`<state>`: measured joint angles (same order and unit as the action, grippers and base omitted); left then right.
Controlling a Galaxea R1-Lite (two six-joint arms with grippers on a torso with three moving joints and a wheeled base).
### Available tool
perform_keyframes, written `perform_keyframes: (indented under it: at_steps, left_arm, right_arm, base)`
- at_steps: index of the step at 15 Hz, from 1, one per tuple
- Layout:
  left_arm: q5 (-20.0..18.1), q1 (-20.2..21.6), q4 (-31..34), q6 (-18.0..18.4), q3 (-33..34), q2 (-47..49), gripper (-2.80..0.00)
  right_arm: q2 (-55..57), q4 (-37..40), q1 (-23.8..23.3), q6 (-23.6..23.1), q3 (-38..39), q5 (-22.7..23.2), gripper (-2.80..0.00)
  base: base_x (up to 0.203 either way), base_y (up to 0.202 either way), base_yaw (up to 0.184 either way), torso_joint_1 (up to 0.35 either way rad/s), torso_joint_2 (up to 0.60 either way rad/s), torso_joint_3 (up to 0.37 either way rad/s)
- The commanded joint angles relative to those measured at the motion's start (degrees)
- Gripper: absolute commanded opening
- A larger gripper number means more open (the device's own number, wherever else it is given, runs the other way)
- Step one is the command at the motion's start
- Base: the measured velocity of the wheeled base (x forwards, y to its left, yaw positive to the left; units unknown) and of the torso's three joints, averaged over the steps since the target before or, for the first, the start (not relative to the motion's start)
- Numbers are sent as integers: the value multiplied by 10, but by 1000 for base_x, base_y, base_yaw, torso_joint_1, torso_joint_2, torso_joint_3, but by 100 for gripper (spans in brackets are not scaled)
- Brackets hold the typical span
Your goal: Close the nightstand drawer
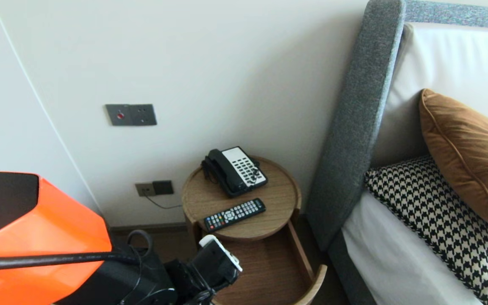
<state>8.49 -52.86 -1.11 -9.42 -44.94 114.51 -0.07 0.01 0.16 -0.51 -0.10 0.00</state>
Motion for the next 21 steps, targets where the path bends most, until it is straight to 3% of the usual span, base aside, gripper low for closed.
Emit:
perform_keyframes:
  at_steps: [1, 16, 21]
  left_arm:
    - [1, 10, 0, -1, -23, 17, -280]
    - [-6, 100, -3, -5, -152, 101, -280]
    - [-1, 117, -55, -5, -166, 120, -280]
  right_arm:
    - [-3, 0, 0, 0, 0, 0, -280]
    - [-3, 0, 0, 0, 0, 0, -280]
    - [-3, 0, -1, 0, 0, 0, -280]
  base:
    - [0, 0, 0, 0, 0, 0]
    - [0, 0, 0, 0, 0, 0]
    - [0, 0, 0, 0, 0, 0]
